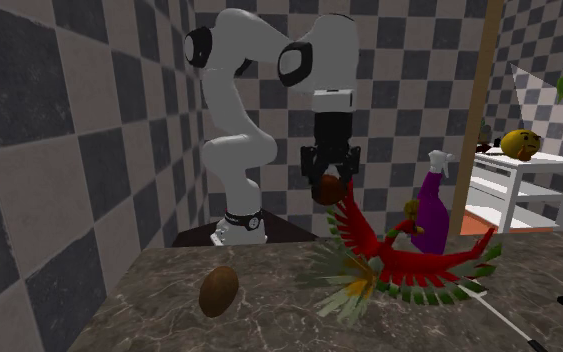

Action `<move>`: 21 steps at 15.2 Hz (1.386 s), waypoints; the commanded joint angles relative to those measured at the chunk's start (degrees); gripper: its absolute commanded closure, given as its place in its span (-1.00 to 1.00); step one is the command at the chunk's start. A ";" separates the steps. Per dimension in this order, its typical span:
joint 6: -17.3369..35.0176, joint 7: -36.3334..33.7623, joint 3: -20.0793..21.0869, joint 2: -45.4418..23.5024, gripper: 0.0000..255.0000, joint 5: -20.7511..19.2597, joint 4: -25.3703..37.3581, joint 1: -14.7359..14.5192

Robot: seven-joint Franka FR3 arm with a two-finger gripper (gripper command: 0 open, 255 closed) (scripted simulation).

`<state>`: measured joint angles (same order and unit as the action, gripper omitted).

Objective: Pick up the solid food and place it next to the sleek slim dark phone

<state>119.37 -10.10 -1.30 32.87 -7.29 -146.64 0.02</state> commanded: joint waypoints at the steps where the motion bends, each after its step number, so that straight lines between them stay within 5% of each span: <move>1: 1.01 -2.33 1.79 -4.24 1.00 0.78 2.98 -1.00; 10: 1.03 -12.05 8.73 -20.20 1.00 1.39 17.96 -4.08; 21: -4.68 -22.88 14.05 -41.70 1.00 -2.95 43.47 -8.41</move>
<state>115.69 -31.99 12.36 -7.05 -9.80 -105.77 -7.81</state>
